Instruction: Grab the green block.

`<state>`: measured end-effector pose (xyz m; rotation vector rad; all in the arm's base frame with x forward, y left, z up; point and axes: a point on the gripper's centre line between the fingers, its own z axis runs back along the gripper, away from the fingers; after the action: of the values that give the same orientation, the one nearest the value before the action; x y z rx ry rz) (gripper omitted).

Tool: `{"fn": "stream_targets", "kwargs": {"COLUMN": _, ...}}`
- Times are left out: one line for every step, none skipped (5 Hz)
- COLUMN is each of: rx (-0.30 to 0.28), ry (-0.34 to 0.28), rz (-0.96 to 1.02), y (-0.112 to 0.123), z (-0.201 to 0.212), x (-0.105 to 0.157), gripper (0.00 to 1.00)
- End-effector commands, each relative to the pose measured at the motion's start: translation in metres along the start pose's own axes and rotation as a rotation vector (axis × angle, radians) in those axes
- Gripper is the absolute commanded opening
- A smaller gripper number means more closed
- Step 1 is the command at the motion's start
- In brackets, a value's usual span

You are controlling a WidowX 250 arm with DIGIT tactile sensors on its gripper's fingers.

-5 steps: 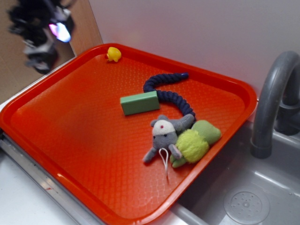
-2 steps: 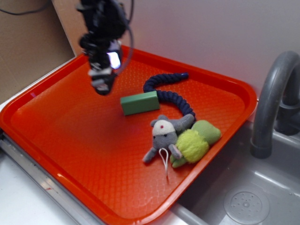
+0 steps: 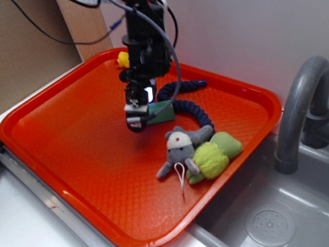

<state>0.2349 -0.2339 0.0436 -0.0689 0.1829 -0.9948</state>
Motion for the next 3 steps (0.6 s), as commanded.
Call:
{"fn": "stream_targets", "kwargs": {"rx": 0.068, "ry": 0.027, "rz": 0.018, "y": -0.018, "z": 0.006, "x": 0.002, "gripper": 0.0}}
{"fn": "stream_targets", "kwargs": {"rx": 0.122, "ry": -0.01, "rz": 0.097, "y": -0.02, "z": 0.027, "x": -0.011, "gripper": 0.0}}
{"fn": "stream_targets", "kwargs": {"rx": 0.174, "ry": -0.104, "rz": 0.247, "y": -0.014, "z": 0.069, "x": -0.042, "gripper": 0.0}}
